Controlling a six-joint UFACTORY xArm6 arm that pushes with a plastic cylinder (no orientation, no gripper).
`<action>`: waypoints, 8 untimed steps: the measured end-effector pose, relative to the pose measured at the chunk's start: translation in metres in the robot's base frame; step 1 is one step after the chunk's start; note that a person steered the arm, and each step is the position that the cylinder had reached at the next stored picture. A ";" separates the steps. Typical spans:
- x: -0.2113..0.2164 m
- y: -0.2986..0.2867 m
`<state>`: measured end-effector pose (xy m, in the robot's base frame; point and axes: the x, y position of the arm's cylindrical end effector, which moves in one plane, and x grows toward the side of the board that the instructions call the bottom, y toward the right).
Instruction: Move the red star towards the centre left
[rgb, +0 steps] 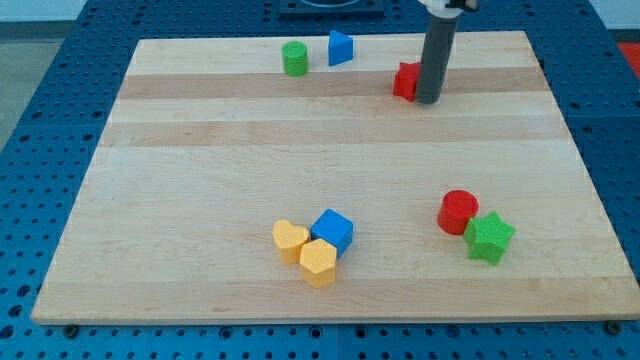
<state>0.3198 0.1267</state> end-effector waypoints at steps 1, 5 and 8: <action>-0.023 0.000; -0.038 -0.019; -0.022 -0.051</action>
<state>0.2978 0.0757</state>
